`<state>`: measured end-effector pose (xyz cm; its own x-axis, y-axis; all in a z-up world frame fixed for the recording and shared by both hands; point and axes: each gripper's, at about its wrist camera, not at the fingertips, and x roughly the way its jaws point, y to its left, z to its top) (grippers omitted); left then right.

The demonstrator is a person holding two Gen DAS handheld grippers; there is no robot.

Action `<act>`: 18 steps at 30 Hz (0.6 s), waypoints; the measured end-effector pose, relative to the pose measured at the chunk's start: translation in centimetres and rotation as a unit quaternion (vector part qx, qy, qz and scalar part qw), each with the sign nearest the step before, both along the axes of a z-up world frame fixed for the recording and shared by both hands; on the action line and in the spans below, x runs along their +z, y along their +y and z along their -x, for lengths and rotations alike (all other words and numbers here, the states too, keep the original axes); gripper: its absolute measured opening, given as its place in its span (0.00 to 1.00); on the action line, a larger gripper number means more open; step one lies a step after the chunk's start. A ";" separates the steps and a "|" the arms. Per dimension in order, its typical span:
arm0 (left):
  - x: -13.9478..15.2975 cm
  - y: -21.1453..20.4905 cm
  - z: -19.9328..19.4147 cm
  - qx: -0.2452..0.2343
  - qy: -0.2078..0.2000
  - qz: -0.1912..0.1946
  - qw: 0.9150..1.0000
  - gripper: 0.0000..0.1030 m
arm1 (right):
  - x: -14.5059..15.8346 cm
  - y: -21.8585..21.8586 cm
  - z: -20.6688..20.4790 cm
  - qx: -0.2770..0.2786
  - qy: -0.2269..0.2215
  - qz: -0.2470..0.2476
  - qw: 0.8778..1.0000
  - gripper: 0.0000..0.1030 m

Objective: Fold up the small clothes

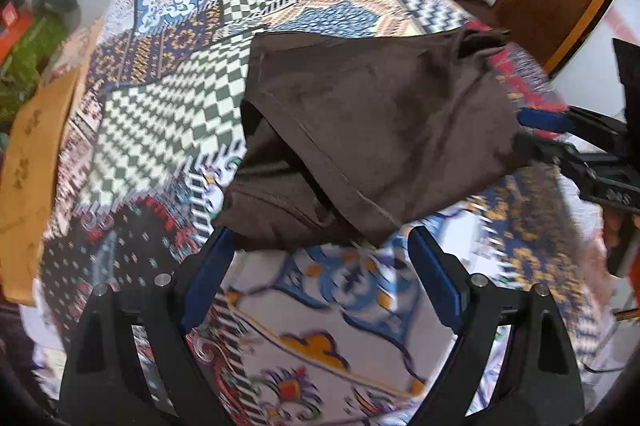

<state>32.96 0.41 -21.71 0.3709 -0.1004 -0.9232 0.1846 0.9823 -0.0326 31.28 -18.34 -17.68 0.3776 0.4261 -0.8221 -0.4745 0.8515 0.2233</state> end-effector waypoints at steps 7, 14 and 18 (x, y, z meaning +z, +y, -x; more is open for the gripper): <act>3.1 0.8 -4.9 0.004 -0.055 -0.016 0.998 0.86 | -1.2 -0.1 -0.8 0.006 0.013 0.001 1.000 0.50; 3.5 2.8 -11.9 0.067 -0.057 -0.014 0.996 0.86 | -1.6 -0.5 -1.3 0.003 0.018 -0.019 1.000 0.50; 4.4 4.8 -12.2 0.086 -0.072 0.052 0.992 0.86 | -1.3 -0.5 -1.1 0.002 0.016 -0.026 1.000 0.50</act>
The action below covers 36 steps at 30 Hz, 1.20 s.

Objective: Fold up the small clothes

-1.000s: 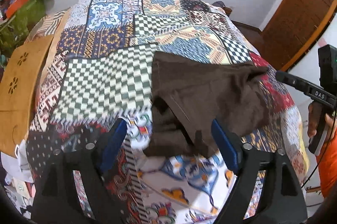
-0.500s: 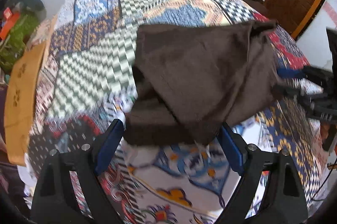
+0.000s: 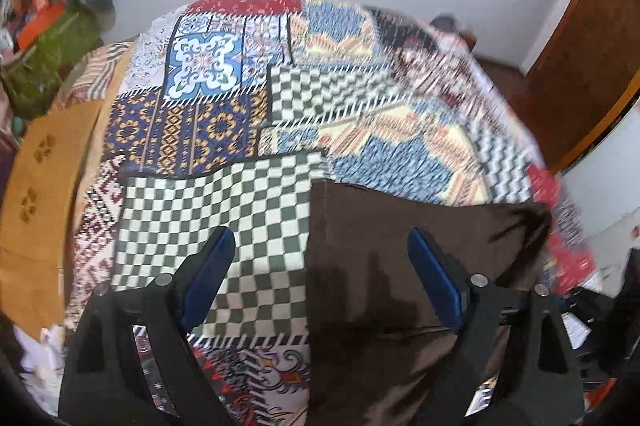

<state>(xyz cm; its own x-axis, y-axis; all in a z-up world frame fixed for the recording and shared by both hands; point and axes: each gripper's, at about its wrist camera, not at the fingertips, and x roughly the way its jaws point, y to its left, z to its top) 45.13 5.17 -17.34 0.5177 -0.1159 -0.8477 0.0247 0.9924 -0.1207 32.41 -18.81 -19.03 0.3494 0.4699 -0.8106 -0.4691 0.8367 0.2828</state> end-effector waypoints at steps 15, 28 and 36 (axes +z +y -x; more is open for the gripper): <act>-4.7 -1.4 7.0 -0.092 0.080 0.036 0.992 0.12 | 0.0 -0.6 -0.5 -0.025 -0.009 -0.004 1.000 0.50; -1.6 -0.6 4.5 -0.041 0.001 0.026 0.999 0.06 | -0.7 -0.8 0.0 -0.023 -0.012 0.013 1.000 0.47; -5.0 0.7 3.4 -0.026 0.044 0.052 0.997 0.13 | 2.7 -2.6 -0.8 -0.042 -0.056 -0.032 0.997 0.49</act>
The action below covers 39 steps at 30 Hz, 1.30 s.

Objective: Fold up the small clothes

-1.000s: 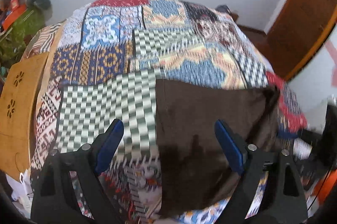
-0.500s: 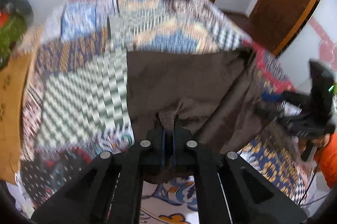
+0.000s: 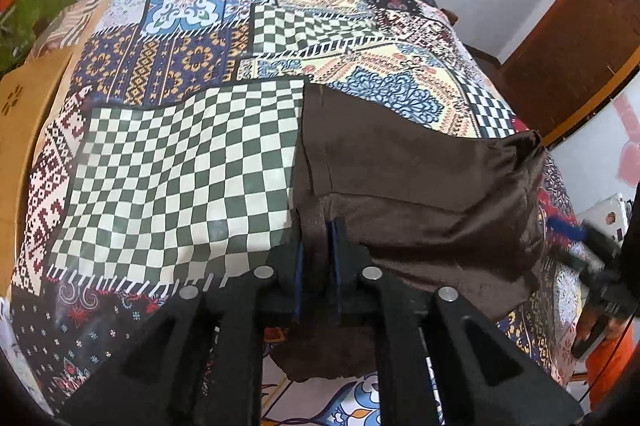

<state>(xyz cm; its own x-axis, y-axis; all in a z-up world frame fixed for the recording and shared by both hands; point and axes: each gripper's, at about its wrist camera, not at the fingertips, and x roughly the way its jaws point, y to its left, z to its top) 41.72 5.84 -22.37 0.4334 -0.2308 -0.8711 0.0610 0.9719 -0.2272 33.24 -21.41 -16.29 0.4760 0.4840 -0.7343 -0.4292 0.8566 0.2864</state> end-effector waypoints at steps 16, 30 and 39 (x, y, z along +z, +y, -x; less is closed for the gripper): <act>4.5 -3.5 1.2 -0.066 -0.099 -0.074 0.990 0.05 | 1.4 0.4 -4.1 -0.003 -0.021 -0.027 0.999 0.04; -1.2 -2.9 -4.0 -0.016 -0.025 -0.057 0.998 0.17 | -2.6 -2.0 -6.4 -0.064 0.030 0.005 0.998 0.06; 4.4 -2.0 -1.2 -0.021 -0.093 -0.116 0.989 0.48 | 2.2 -2.5 -3.9 -0.059 -0.038 0.016 0.997 0.15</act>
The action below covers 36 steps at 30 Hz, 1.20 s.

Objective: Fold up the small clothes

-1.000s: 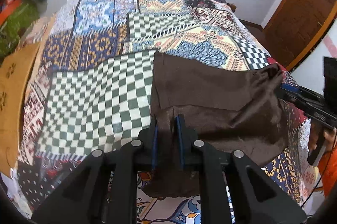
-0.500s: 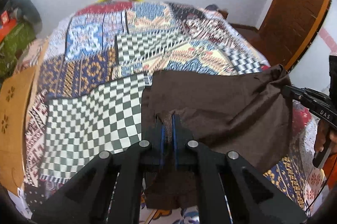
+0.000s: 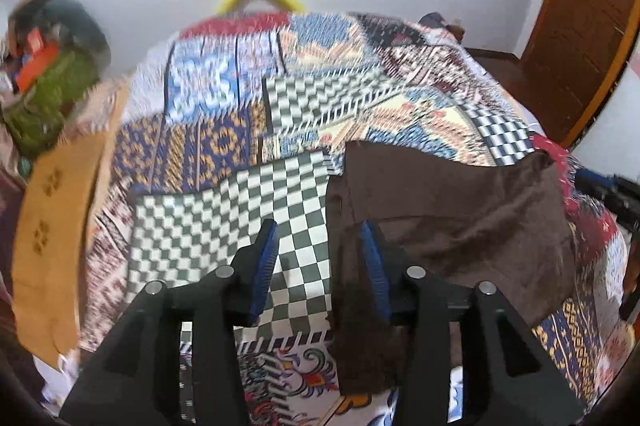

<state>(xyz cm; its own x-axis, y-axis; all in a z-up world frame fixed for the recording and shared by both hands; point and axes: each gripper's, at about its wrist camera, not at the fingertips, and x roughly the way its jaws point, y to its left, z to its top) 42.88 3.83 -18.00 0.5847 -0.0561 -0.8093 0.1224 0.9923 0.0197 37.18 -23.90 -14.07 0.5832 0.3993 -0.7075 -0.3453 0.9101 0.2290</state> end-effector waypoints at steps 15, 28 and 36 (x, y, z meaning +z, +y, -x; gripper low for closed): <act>-5.4 -4.3 0.6 -0.043 0.057 -0.011 0.997 0.66 | -3.4 7.1 1.1 0.079 0.024 0.022 0.996 0.40; -4.6 4.7 3.9 0.043 0.062 0.053 0.996 0.66 | -3.1 0.6 2.9 0.012 0.052 -0.001 0.999 0.42; -3.0 3.9 4.6 0.033 0.054 0.080 0.995 0.71 | -3.5 -0.4 3.9 -0.004 0.070 -0.011 0.997 0.49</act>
<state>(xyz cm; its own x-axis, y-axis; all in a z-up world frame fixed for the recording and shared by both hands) 38.28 7.76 -21.00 0.5022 -0.1538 -0.8510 0.0502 0.9876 -0.1489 33.28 -24.25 -17.58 0.4827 0.4103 -0.7737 -0.3005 0.9074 0.2938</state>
